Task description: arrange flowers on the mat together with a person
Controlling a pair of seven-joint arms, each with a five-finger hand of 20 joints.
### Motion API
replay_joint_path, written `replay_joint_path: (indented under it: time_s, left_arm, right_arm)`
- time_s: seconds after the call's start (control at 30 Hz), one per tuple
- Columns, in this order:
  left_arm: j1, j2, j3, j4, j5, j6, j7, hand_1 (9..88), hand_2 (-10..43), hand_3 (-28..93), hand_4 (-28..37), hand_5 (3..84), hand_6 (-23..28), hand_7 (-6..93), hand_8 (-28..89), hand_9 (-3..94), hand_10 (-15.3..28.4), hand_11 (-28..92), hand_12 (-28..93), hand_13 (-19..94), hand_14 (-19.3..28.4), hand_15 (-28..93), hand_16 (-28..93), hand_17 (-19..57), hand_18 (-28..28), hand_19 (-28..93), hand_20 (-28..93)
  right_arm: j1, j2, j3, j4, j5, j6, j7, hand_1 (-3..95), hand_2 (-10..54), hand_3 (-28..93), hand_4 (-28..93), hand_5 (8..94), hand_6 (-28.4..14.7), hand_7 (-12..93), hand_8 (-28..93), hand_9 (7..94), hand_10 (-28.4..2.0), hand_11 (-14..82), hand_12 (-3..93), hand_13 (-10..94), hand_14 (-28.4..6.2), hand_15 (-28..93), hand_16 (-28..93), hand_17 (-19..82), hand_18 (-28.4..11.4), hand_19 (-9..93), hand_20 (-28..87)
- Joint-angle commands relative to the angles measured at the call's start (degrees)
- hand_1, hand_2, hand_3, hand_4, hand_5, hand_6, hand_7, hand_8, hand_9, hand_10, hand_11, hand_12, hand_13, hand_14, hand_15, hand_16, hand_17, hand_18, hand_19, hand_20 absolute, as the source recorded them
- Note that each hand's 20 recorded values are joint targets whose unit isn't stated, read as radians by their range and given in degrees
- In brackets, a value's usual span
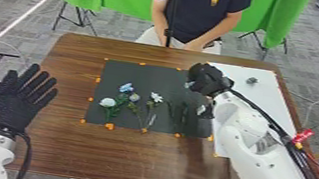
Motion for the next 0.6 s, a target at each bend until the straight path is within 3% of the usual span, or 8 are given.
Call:
replay_joint_path:
  time_s: [0.03,0.07,0.13,0.2,0.37,0.47,0.53,0.6]
  left_arm:
    - [0.1,-0.44,-0.38,0.95,1.99,-1.4,-2.04,28.0,11.3,71,-28.3,42.8,6.3,7.6,-8,39.4,13.8,15,10,30,14.7,25,-3,-3.4,13.9,27,13]
    - [-0.2,-0.3,-0.12,0.89,2.13,-0.18,-2.19,28.0,11.4,71,-28.3,42.8,6.3,7.5,-8,39.3,13.8,15,10,30,14.8,25,-3,-3.4,13.9,27,13]
    - [0.2,-0.37,-0.42,0.85,1.18,-0.85,-1.66,28.0,11.4,71,-28.3,42.7,6.3,7.4,-8,39.3,13.7,15,10,30,14.8,25,-3,-3.5,13.8,27,13]
    - [-0.1,-0.48,-0.12,0.9,1.64,-0.51,-1.77,28.0,11.4,71,-28.3,42.6,6.2,7.3,-8,39.2,13.7,15,10,30,14.8,25,-3,-3.5,13.8,27,13]
    - [-0.5,-0.8,0.43,1.04,0.12,0.52,-1.34,28.1,11.5,71,-28.3,42.7,6.4,7.3,-8,39.2,13.7,15,10,30,14.8,25,-3,-3.5,13.8,27,13]
    - [-0.5,-0.85,0.33,1.1,0.07,0.91,-1.55,28.1,11.5,71,-28.3,42.7,6.4,7.3,-8,39.3,13.7,15,10,30,14.8,25,-3,-3.5,13.8,27,13]
    - [-0.3,-0.88,0.23,0.87,-0.64,1.72,-1.42,28.1,11.6,71,-28.3,42.8,6.4,7.4,-8,39.4,13.8,15,10,30,14.8,25,-3,-3.5,13.8,27,13]
    - [0.0,-0.98,-0.16,0.87,-0.33,1.26,-1.57,28.1,11.6,71,-28.3,43.0,6.5,7.5,-8,39.5,13.8,16,10,30,14.8,25,-3,-3.5,13.8,27,13]
  right_arm:
    - [-2.1,-2.5,-0.1,-1.1,0.9,-5.2,2.1,62.9,-9.5,68,-28,58.5,-0.7,49,-3,66.5,-10.3,20.9,44.6,62,-4.6,52,41,40,-15.9,82,33]
    - [-2.9,-2.3,0.3,-1.8,-0.4,-4.8,2.0,62.8,-9.5,68,-28,58.3,-0.8,48,-3,66.3,-10.4,21.0,44.4,62,-4.9,53,42,40,-16.1,83,33]
    - [-2.9,-2.0,-0.1,-1.9,-2.0,-4.2,1.1,62.7,-9.5,68,-28,58.0,-0.9,47,-3,66.0,-10.6,21.4,44.3,62,-5.3,54,43,40,-16.2,84,33]
    - [-2.9,-2.2,0.0,-2.1,-0.6,-5.1,1.4,62.5,-9.5,68,-28,57.6,-0.8,45,-3,65.6,-10.7,21.6,44.2,61,-5.4,55,42,40,-16.3,84,34]
    - [-2.6,-3.3,0.6,-2.1,4.2,-6.6,3.0,61.2,-9.5,68,-28,56.6,-1.0,40,-5,64.4,-11.0,23.1,44.3,60,-6.1,57,43,38,-16.6,84,33]
    - [-2.8,-3.4,0.4,-2.4,2.7,-5.5,2.6,60.9,-9.5,69,-28,56.3,-1.0,39,-7,63.7,-11.0,24.3,44.1,59,-6.1,58,42,38,-16.7,84,33]
    - [-3.4,-3.4,0.4,-2.3,1.1,-5.6,1.7,60.9,-9.5,69,-28,56.1,-0.7,38,-16,62.7,-11.1,26.3,42.8,59,-6.3,58,42,38,-16.7,84,32]
    - [-3.8,-3.1,0.5,-2.2,1.3,-5.5,1.0,61.0,-9.5,68,-28,55.9,-0.6,37,-19,62.0,-11.3,27.1,42.0,58,-6.4,58,42,37,-16.8,83,32]
